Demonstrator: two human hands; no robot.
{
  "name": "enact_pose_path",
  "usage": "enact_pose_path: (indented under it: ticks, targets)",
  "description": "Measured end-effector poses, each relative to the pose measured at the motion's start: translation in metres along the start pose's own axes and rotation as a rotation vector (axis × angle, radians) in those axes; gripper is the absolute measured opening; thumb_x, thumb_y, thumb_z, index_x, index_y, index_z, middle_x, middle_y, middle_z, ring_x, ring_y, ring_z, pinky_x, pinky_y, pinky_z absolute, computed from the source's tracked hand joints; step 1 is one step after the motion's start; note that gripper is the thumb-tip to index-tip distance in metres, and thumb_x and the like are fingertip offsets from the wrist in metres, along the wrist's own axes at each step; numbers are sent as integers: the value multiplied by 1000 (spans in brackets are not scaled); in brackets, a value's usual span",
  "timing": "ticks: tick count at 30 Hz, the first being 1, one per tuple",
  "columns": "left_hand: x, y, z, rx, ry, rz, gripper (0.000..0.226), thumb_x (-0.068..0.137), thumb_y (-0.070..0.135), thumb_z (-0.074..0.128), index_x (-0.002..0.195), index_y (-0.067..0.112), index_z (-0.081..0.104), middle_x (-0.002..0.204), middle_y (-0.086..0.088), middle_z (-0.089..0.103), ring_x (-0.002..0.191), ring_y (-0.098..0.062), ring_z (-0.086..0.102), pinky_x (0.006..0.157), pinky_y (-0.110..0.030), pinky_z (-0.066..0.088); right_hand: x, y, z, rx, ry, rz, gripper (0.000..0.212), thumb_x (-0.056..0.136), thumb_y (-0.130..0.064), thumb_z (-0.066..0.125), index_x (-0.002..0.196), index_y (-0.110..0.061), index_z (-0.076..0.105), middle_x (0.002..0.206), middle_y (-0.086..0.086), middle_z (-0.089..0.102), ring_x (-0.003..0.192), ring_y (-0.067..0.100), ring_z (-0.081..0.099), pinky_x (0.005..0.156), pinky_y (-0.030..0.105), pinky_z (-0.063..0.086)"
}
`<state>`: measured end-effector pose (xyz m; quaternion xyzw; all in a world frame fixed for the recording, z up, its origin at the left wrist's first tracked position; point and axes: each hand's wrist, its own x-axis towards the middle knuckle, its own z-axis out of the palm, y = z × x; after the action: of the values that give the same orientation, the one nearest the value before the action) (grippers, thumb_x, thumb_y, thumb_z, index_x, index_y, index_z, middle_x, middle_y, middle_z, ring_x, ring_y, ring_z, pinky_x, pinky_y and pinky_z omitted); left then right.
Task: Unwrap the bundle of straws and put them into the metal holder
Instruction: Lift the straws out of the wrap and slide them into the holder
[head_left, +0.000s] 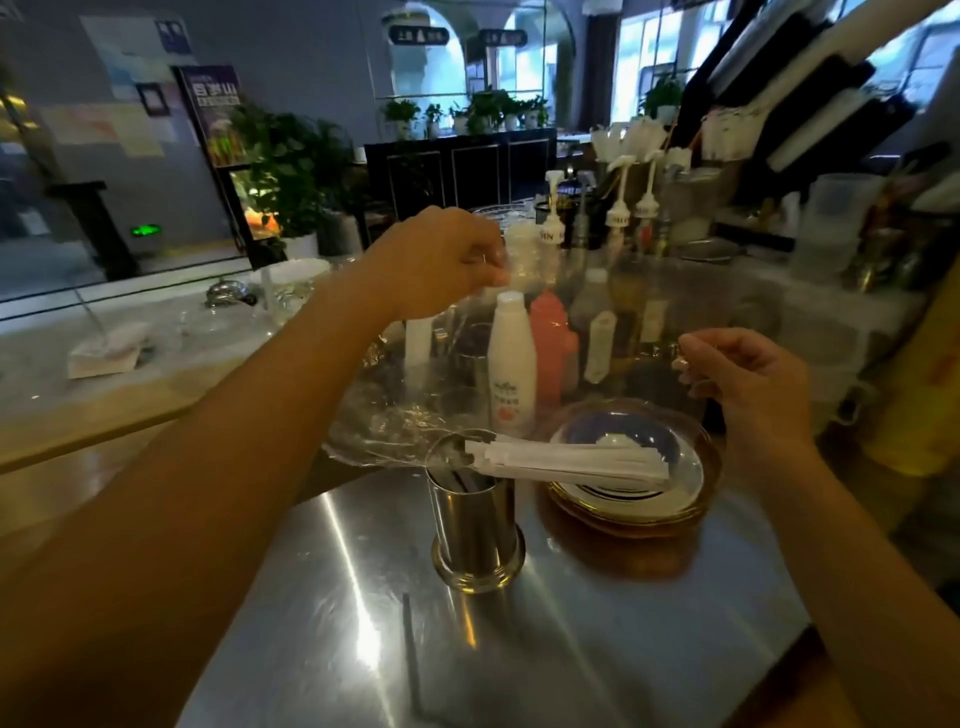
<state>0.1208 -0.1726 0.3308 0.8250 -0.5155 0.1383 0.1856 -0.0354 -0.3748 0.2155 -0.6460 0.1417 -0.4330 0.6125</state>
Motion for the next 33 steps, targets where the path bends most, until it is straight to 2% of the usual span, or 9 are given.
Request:
enact_pose_path:
  ticks: [3, 7, 10, 16, 20, 23, 28, 30, 33]
  targets:
    - [5, 1, 9, 55, -44, 8, 10, 88, 26, 57, 90, 17, 61, 92, -4, 65, 86, -22, 61, 80, -42, 52, 0, 4, -3, 6, 1, -1, 9, 80, -9, 63, 75, -17, 65, 51, -13, 66, 49, -1, 55, 48, 11, 46]
    - [12, 14, 19, 105, -78, 37, 31, 87, 43, 55, 105, 18, 59, 102, -8, 66, 88, -22, 60, 77, -41, 52, 1, 9, -3, 33, -2, 10, 8, 80, -8, 62, 77, -15, 65, 60, -3, 64, 49, -1, 56, 48, 10, 47]
    - [22, 32, 24, 86, -44, 117, 27, 89, 41, 52, 102, 18, 59, 99, -6, 66, 82, -18, 56, 75, -37, 50, 3, 12, -3, 36, -20, 5, 8, 80, -7, 62, 77, -14, 64, 68, 6, 61, 49, -1, 56, 49, 10, 47]
    - [44, 60, 29, 127, -17, 199, 23, 92, 30, 50, 94, 11, 63, 87, -5, 66, 72, -19, 57, 69, -33, 47, 5, 20, -8, 52, 0, -11, 7, 81, -9, 61, 77, -14, 64, 68, 6, 61, 52, -2, 58, 51, 9, 47]
    - [55, 68, 26, 125, -14, 195, 25, 91, 32, 51, 94, 11, 63, 88, -6, 68, 76, -21, 61, 74, -38, 52, -1, 38, -19, 55, -29, 32, 5, 80, -12, 62, 81, -16, 66, 74, 6, 65, 63, 3, 63, 61, 16, 53]
    - [62, 73, 25, 126, -3, 184, 25, 91, 33, 52, 93, 12, 64, 87, -4, 67, 78, -20, 61, 78, -42, 52, -10, 55, -28, 15, -61, 67, 12, 79, -12, 63, 79, -23, 68, 73, -4, 69, 70, 8, 65, 66, 20, 53]
    - [72, 80, 22, 102, 32, 174, 25, 90, 34, 53, 91, 12, 65, 83, -2, 66, 76, -20, 61, 77, -44, 52, -22, 74, -46, 129, 1, 128, 16, 76, -9, 64, 75, -24, 69, 68, -11, 71, 67, 2, 63, 57, 12, 51]
    - [74, 82, 21, 87, 42, 183, 24, 90, 34, 54, 92, 12, 65, 82, 0, 64, 75, -18, 61, 77, -43, 52, -25, 79, -55, 133, 12, 158, 14, 77, -11, 63, 77, -23, 69, 71, -7, 71, 69, 5, 64, 60, 16, 52]
    - [78, 86, 22, 52, 42, 192, 24, 89, 33, 55, 91, 12, 66, 82, -1, 65, 71, -15, 59, 74, -38, 52, -27, 82, -66, 100, 46, 173, 11, 81, -10, 59, 84, -17, 68, 82, 5, 68, 78, 18, 62, 71, 31, 51]
